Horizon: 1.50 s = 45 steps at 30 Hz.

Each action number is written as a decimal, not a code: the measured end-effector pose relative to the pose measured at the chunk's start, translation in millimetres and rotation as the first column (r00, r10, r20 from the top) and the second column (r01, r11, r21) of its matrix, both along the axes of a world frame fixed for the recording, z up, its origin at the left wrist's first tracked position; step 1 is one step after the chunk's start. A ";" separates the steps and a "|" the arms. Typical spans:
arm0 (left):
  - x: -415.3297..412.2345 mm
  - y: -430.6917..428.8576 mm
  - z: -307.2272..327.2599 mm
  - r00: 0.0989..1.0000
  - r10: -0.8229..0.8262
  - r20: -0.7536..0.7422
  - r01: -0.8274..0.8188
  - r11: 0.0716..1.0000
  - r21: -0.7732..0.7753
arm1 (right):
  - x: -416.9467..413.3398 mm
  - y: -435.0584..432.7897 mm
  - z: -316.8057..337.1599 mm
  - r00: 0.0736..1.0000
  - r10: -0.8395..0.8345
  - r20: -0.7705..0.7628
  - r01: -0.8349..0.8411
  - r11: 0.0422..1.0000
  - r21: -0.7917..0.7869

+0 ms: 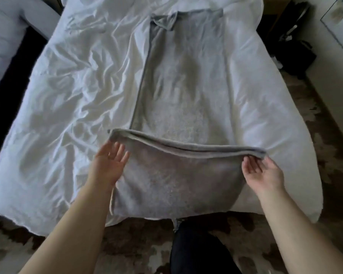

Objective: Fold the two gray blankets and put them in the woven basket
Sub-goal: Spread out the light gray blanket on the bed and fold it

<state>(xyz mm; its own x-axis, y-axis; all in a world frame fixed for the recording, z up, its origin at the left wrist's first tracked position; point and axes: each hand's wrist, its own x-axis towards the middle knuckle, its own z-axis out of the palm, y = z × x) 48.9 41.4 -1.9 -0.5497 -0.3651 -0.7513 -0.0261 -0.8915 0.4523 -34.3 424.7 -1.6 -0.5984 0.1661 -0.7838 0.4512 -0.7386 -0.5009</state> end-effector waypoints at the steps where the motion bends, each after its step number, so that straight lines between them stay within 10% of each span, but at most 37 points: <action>1: -8.8 0.7 -16.1 0.990 -0.094 0.104 0.103 0.991 -0.089 | -12.1 -4.2 -15.5 0.997 0.060 0.050 -0.062 0.998 0.032; 6: 7.8 -1.1 -80.2 0.839 -0.363 0.406 0.469 0.860 -0.200 | -15.2 -9.7 -79.5 0.936 0.232 0.265 -0.273 0.953 0.131; 14: 103.2 20.1 -119.1 0.730 -0.134 0.670 0.295 0.947 -0.131 | 73.8 -0.1 -144.3 0.864 0.212 0.458 -0.295 0.948 0.118; 24: 125.9 57.3 -161.8 0.893 -0.007 0.449 -0.116 0.962 0.247 | 107.7 8.9 -186.3 0.885 0.068 0.460 -0.058 0.998 -0.035; 45: 161.0 55.2 26.1 0.975 0.069 0.209 -0.076 0.997 0.025 | 163.8 38.8 8.9 0.995 0.088 -0.047 -0.092 0.992 -0.085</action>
<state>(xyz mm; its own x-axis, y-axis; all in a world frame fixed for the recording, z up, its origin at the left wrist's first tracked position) 209.9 96.5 24.2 -0.3533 -0.3715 -0.8586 -0.0508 -0.9088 0.4141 129.4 463.5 7.3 -0.6415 0.0427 -0.7659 0.4968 -0.7377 -0.4572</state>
